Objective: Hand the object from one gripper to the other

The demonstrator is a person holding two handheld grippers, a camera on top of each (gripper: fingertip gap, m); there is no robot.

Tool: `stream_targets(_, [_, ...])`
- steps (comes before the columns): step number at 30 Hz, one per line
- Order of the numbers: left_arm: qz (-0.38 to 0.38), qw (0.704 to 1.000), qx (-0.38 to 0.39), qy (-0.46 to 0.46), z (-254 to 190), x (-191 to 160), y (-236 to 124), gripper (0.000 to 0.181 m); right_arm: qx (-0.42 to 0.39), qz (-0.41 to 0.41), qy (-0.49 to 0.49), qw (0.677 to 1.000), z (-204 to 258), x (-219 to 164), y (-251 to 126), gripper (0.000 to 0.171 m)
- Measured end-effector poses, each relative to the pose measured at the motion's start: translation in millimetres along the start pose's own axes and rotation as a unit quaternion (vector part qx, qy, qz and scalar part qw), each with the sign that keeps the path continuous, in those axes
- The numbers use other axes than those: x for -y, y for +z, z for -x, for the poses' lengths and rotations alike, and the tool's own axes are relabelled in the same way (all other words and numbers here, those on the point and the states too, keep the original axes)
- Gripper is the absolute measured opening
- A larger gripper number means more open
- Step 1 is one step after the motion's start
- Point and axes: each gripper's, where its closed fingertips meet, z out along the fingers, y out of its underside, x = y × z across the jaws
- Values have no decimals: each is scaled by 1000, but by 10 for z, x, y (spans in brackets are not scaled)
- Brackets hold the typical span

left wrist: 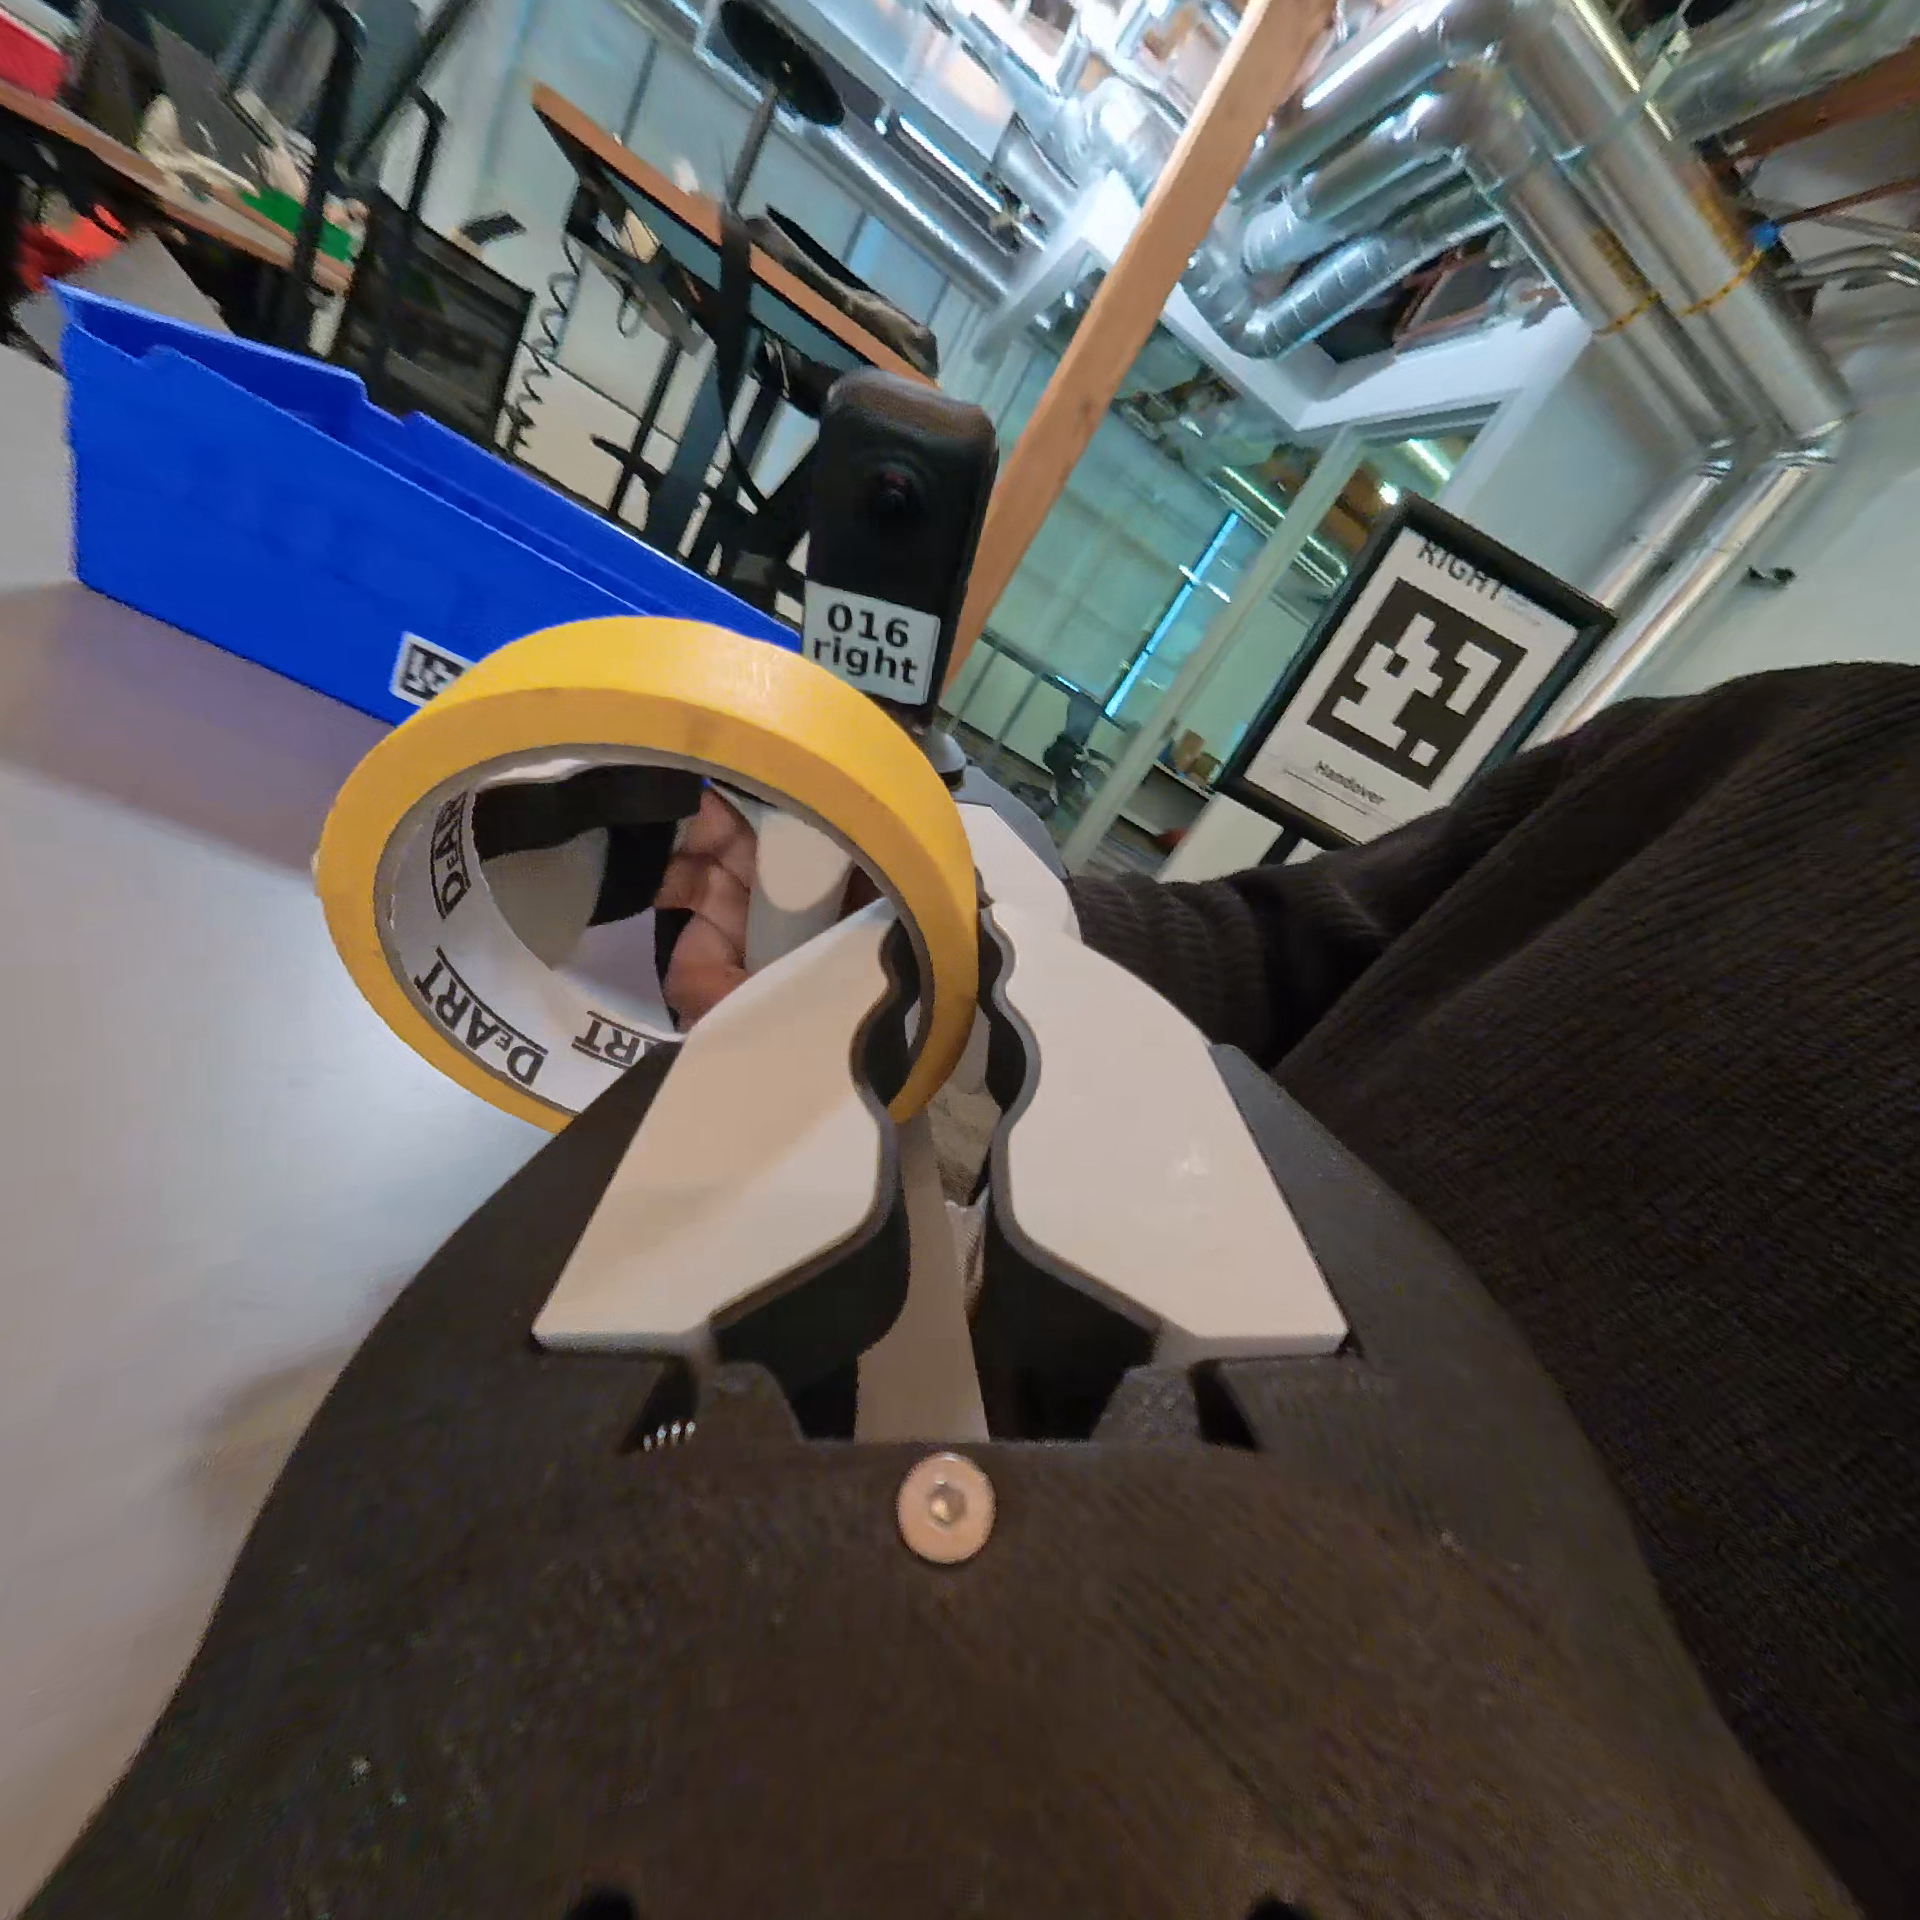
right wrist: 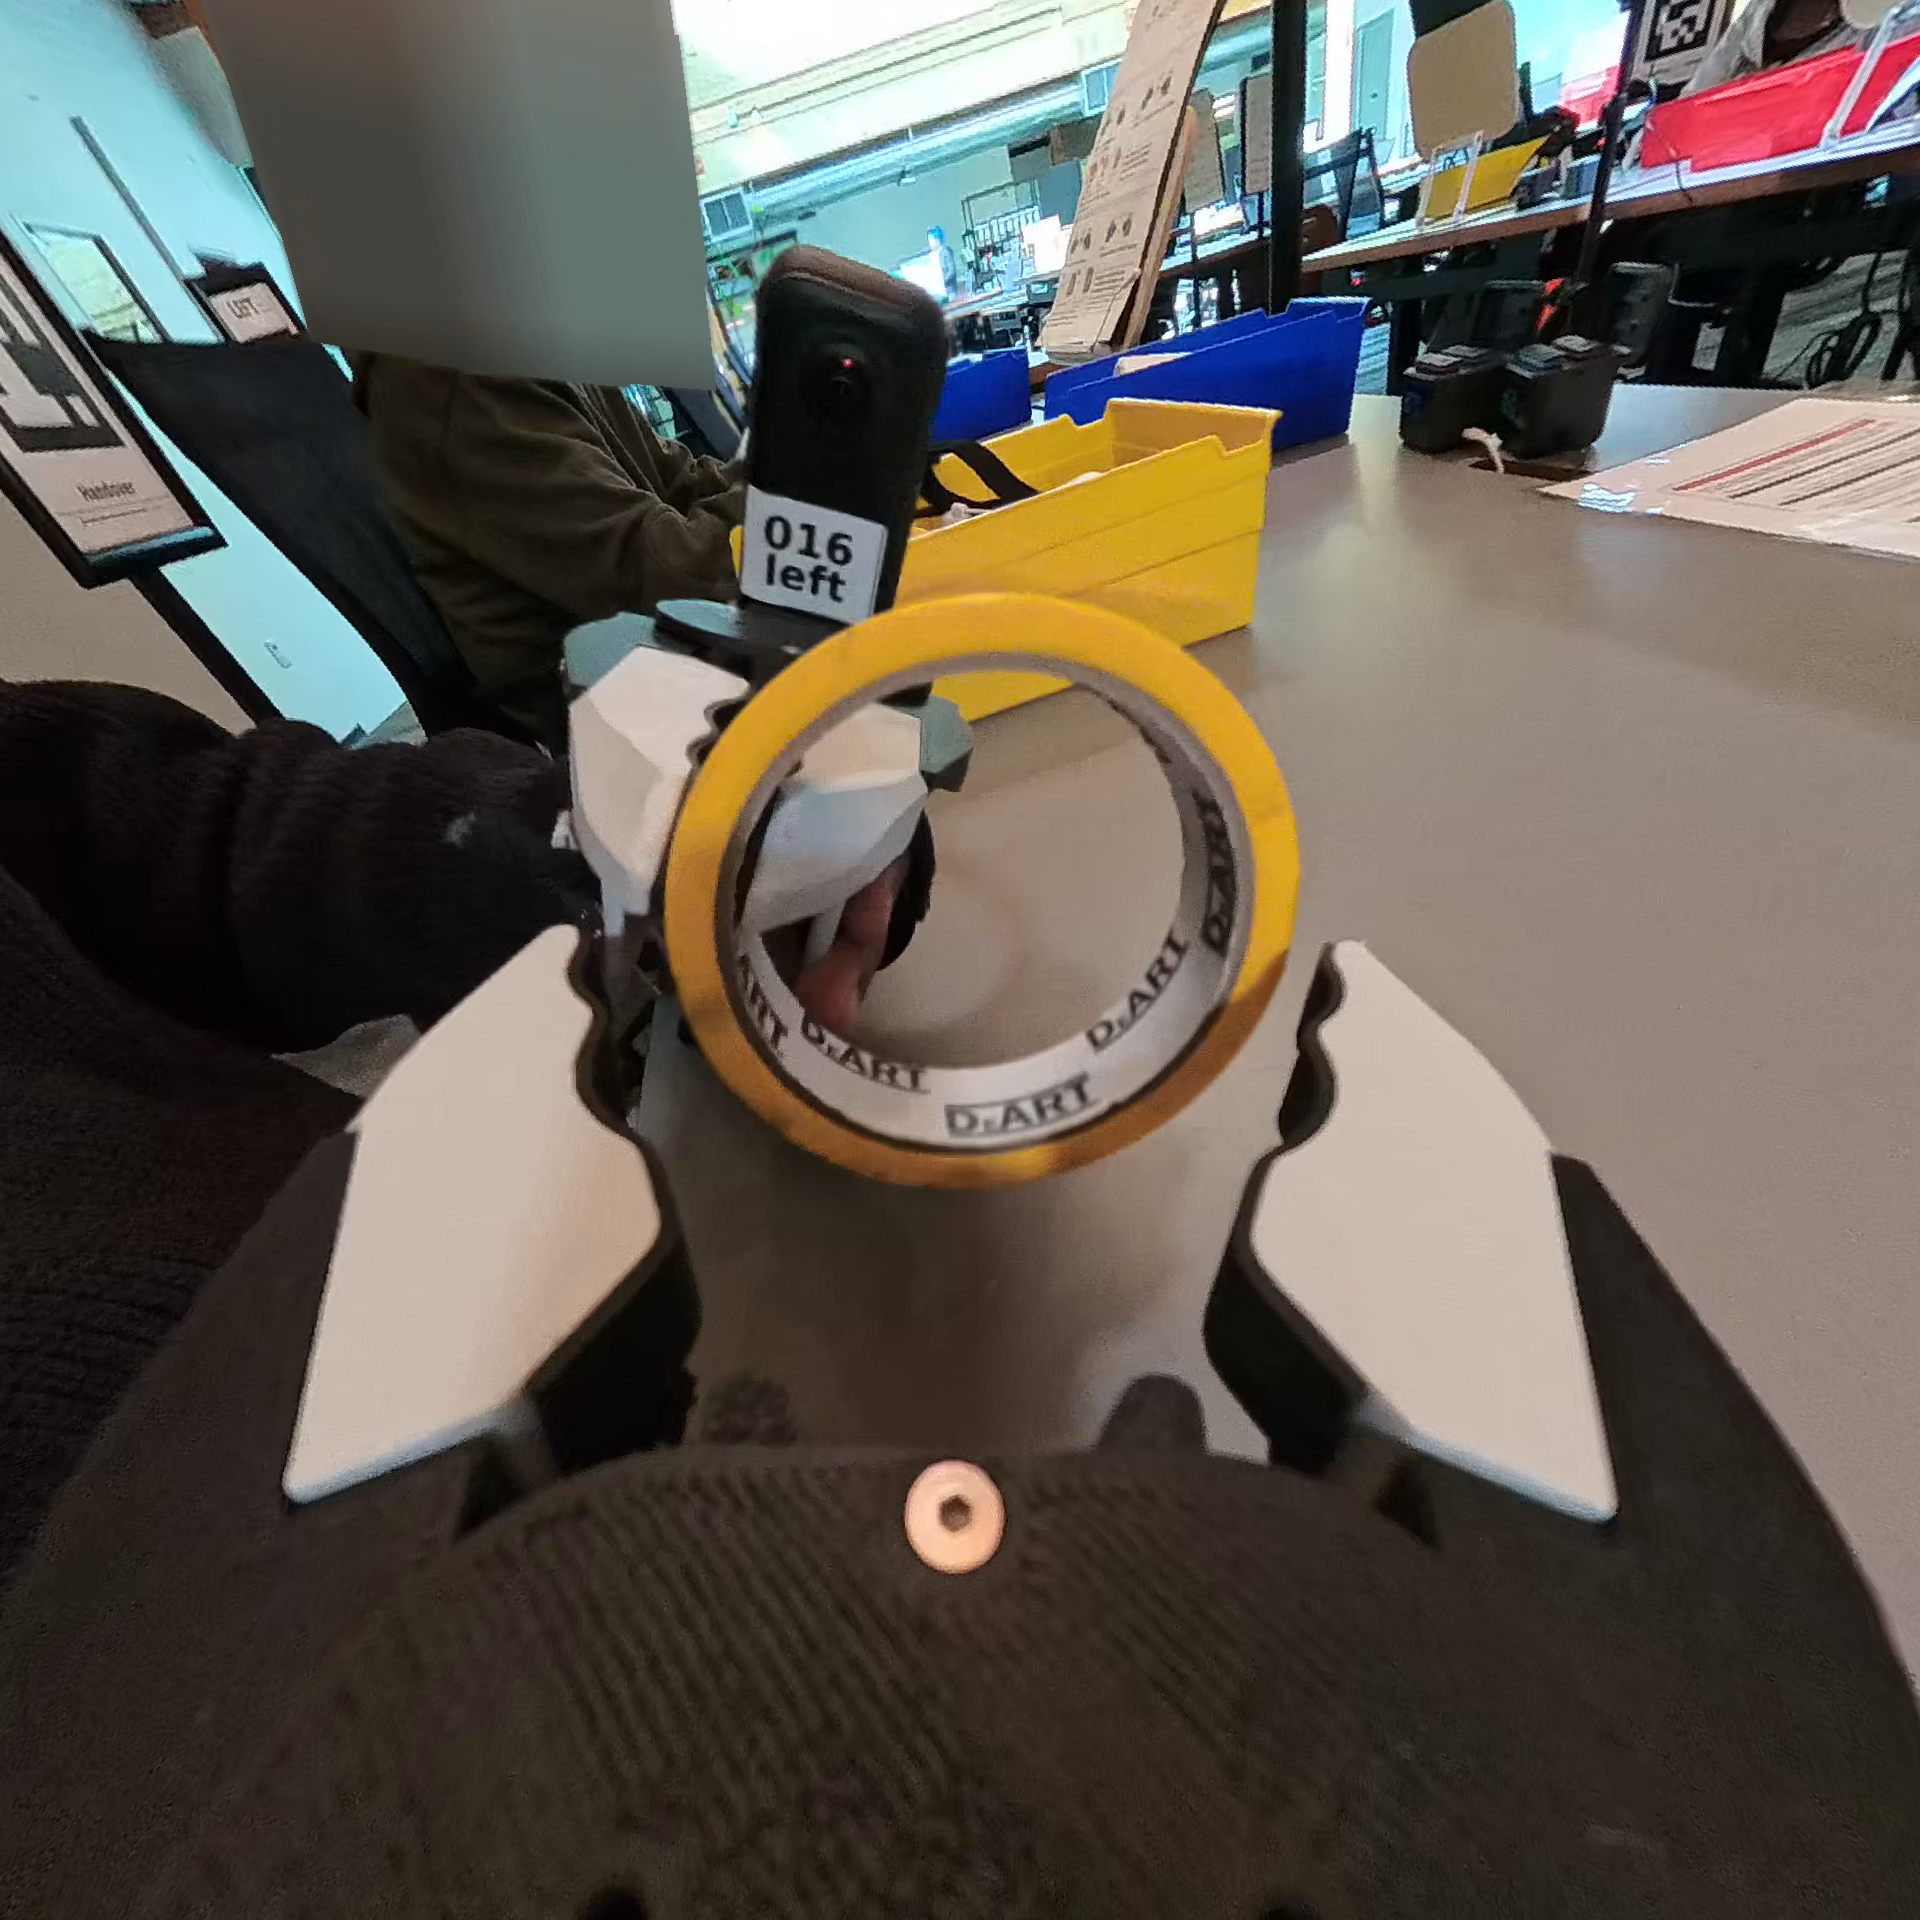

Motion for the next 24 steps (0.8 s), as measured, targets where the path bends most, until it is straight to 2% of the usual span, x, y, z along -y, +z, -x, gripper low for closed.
stream_targets(6, [15,999,-36,-25,-84,-66,46,9,-16,29,-63,997,31,-62,23,118])
stream_targets(11, [2,999,-42,-22,-98,-56,46,10,-16,38,-63,997,39,-58,18,117])
stream_targets(12, [-2,999,-44,-19,-103,-48,45,13,-15,40,-61,997,44,-60,20,117])
stream_targets(16, [-33,999,-39,-7,-105,50,7,49,-16,44,-39,998,23,-77,26,116])
stream_targets(18, [-63,997,-36,-1,-105,161,-57,50,-17,34,-22,999,-4,-41,5,116])
stream_targets(21, [-124,991,35,37,58,380,-245,53,-9,3,26,1000,-41,56,-48,116])
stream_targets(22, [-145,986,62,56,101,460,-319,68,-3,-8,47,999,-53,87,-67,116])
stream_targets(24, [-189,970,130,85,207,631,-443,133,18,-28,98,995,-65,135,-99,116])
